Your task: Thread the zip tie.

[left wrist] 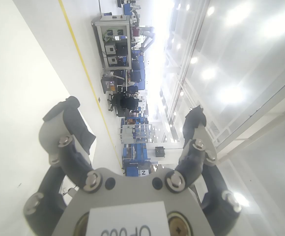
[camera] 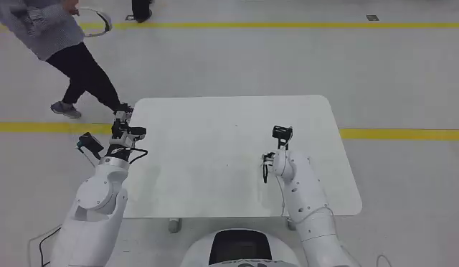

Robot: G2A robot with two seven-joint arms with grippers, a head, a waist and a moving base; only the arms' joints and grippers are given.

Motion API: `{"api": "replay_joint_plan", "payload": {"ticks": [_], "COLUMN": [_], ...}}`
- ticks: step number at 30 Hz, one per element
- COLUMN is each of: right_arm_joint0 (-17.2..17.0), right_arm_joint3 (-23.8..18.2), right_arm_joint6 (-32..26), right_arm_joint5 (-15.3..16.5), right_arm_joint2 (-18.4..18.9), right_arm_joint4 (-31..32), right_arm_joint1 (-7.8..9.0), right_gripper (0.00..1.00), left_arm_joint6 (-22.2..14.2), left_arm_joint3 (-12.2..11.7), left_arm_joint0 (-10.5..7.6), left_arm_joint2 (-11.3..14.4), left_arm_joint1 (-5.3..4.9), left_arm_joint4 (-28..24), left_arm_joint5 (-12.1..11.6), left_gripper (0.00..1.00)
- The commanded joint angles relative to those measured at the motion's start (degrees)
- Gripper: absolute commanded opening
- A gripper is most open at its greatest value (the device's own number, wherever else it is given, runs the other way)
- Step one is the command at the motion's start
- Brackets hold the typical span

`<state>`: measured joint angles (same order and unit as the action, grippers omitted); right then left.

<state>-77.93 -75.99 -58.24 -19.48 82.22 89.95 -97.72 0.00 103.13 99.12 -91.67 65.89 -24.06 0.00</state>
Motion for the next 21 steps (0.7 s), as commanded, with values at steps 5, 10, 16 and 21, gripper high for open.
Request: {"api": "replay_joint_plan", "payload": {"ticks": [5,10,16,21], "right_arm_joint0": [0.48,1.19,2.24,3.23], "right_arm_joint3": [1.16,2.9,5.24,7.12], "right_arm_joint6": [0.74,1.76,2.8,3.07], "right_arm_joint5": [0.0,0.0,0.0,0.0], "right_arm_joint2": [0.5,0.67,0.66,0.34], "right_arm_joint4": [0.0,0.0,0.0,0.0], "right_arm_joint1": [0.02,0.08,0.35,0.74], "right_gripper": [0.43,0.38,0.35,0.35], "left_arm_joint6": [0.0,0.0,0.0,0.0], "left_arm_joint3": [0.0,0.0,0.0,0.0], "left_arm_joint0": [0.0,0.0,0.0,0.0], "left_arm_joint2": [0.0,0.0,0.0,0.0], "left_arm_joint1": [0.0,0.0,0.0,0.0], "left_arm_joint4": [0.0,0.0,0.0,0.0], "left_arm_joint5": [0.0,0.0,0.0,0.0], "left_gripper": [1.0,1.0,1.0,1.0]}}
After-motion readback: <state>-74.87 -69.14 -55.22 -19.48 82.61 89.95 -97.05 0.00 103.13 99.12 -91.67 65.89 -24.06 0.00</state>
